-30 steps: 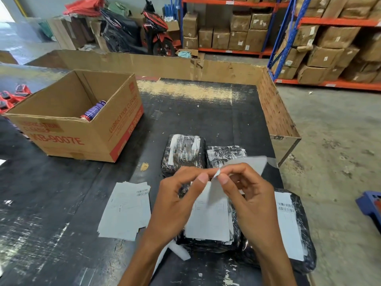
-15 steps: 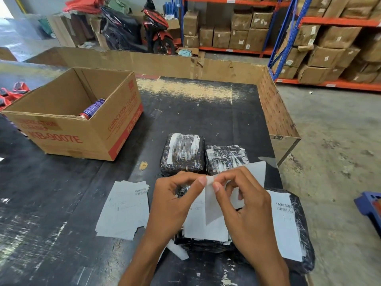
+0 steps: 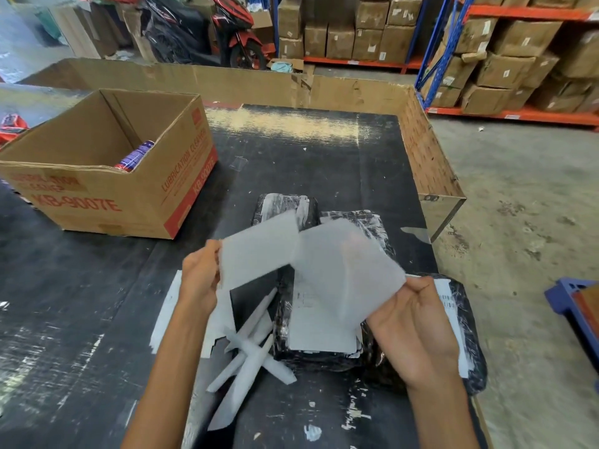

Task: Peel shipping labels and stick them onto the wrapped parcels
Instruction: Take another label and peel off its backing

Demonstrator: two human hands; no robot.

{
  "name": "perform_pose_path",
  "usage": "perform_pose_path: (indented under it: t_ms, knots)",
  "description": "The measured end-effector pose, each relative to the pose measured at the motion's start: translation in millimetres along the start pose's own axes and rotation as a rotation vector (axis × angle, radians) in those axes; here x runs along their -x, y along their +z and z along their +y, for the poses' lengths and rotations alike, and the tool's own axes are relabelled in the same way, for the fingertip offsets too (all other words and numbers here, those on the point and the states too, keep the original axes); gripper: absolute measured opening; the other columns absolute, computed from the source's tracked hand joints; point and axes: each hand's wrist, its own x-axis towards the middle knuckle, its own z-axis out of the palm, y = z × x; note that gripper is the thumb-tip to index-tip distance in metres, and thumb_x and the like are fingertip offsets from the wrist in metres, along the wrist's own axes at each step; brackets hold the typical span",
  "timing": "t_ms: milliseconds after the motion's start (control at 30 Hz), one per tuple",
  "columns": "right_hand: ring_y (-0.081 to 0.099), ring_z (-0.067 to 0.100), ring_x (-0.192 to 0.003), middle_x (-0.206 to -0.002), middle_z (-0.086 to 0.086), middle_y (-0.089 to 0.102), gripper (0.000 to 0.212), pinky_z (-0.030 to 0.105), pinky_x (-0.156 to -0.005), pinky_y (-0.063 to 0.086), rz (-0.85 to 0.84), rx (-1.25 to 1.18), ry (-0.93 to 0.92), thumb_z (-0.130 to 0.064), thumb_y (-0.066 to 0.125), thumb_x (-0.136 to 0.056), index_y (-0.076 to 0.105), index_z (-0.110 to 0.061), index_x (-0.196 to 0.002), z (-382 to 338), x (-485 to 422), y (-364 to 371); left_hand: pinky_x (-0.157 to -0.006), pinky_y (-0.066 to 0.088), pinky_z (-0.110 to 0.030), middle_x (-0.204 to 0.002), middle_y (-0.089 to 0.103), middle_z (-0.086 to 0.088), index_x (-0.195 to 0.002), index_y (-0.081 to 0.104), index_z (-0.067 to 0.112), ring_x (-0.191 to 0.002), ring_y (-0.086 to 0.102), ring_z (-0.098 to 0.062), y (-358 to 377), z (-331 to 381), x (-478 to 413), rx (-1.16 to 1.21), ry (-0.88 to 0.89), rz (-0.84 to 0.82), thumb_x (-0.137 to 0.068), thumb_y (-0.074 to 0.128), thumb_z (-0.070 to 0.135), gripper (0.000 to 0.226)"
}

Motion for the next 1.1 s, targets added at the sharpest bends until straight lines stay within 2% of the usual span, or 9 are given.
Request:
perform_pose_path:
  t_ms: [100, 200, 267, 367, 533, 733, 933, 1033, 1100]
  knots:
    - [0.068, 0.014, -0.098, -0.105, 0.002, 0.071, 0.016, 0.025, -0.074, 0.059, -0.02, 0.169, -0.238, -0.027, 0.06, -0.076, 0.067, -0.019, -0.088, -5, 13, 8, -0.047, 0.038, -0.023, -0.064, 0.051, 0.0, -0.07, 0.052, 0.014, -0.055, 0.044, -0.013, -18, 8, -7, 0.008, 0.041, 0.148, -0.096, 0.051, 0.013, 0.025]
    - [0.062, 0.01, -0.105, -0.098, -0.012, 0.067, 0.016, 0.011, -0.072, 0.048, -0.137, 0.66, -0.462, -0.026, 0.064, -0.075, 0.048, -0.025, -0.071, 10, 28, 21, -0.064, 0.046, -0.031, -0.076, 0.058, 0.002, -0.071, 0.06, 0.022, -0.073, 0.056, -0.014, -36, 23, 5, 0.015, 0.157, 0.292, -0.094, 0.052, 0.019, 0.025]
    - [0.053, 0.008, -0.134, -0.13, -0.015, 0.067, 0.011, 0.005, -0.093, 0.043, -0.307, 1.114, -0.513, -0.018, 0.044, -0.094, 0.049, -0.023, -0.086, 41, 30, 26, -0.067, 0.045, -0.034, -0.076, 0.057, 0.002, -0.067, 0.064, 0.023, -0.079, 0.055, -0.017, -45, 29, 17, 0.021, 0.253, 0.32, -0.092, 0.053, 0.025, 0.027]
    - [0.044, 0.015, -0.138, -0.144, 0.0, 0.053, 0.049, 0.016, -0.112, 0.033, -0.597, 1.769, -0.39, -0.028, 0.032, -0.1, 0.04, -0.021, -0.148, 105, 11, 13, -0.065, 0.035, -0.033, -0.078, 0.051, -0.006, -0.08, 0.065, 0.009, -0.076, 0.045, -0.014, -56, 37, 33, 0.001, 0.418, 0.356, -0.091, 0.05, 0.022, 0.024]
    - [0.02, 0.034, -0.154, -0.164, 0.025, 0.021, 0.05, 0.046, -0.127, 0.01, -0.616, 2.363, 0.03, -0.018, 0.041, -0.103, 0.038, 0.005, -0.146, 188, -21, -17, -0.062, 0.036, -0.03, -0.072, 0.054, 0.002, -0.073, 0.061, 0.017, -0.073, 0.049, -0.012, -70, 47, 61, 0.02, 0.54, 0.386, -0.09, 0.05, 0.025, 0.021]
    - [0.042, 0.027, -0.144, -0.158, 0.009, 0.042, 0.035, 0.04, -0.114, 0.039, -0.561, 2.232, -0.002, -0.027, 0.045, -0.103, 0.065, -0.009, -0.125, 172, -9, -12, -0.051, 0.034, -0.017, -0.068, 0.047, -0.004, -0.084, 0.059, -0.005, -0.061, 0.042, -0.01, -71, 30, 83, 0.017, 0.565, 0.212, -0.098, 0.051, 0.01, 0.023]
    - [0.056, 0.006, -0.124, -0.14, -0.02, 0.059, 0.035, 0.027, -0.1, 0.045, -0.38, 2.14, -0.28, -0.044, 0.044, -0.101, 0.069, -0.035, -0.123, 124, 9, 8, -0.059, 0.03, -0.03, -0.07, 0.046, -0.006, -0.071, 0.056, 0.015, -0.068, 0.036, -0.02, -61, 18, 84, -0.003, 0.566, 0.057, -0.1, 0.051, 0.013, 0.03]
    - [0.068, 0.0, -0.096, -0.103, -0.021, 0.076, 0.031, 0.029, -0.083, 0.054, -0.092, 1.735, -0.378, -0.039, 0.044, -0.105, 0.075, -0.033, -0.105, 100, -2, 21, -0.059, 0.034, -0.025, -0.066, 0.051, 0.005, -0.075, 0.059, 0.014, -0.065, 0.04, -0.013, -50, 17, 92, -0.089, 0.658, -0.076, -0.101, 0.054, 0.015, 0.026]
    - [0.076, 0.015, -0.081, -0.089, -0.009, 0.081, 0.043, 0.031, -0.075, 0.054, 0.028, 1.336, -0.183, -0.044, 0.04, -0.105, 0.076, -0.022, -0.1, 79, -17, 38, -0.063, 0.039, -0.022, -0.069, 0.056, 0.001, -0.082, 0.062, 0.011, -0.067, 0.048, -0.008, -41, 15, 100, -0.197, 0.729, -0.236, -0.098, 0.055, 0.025, 0.023]
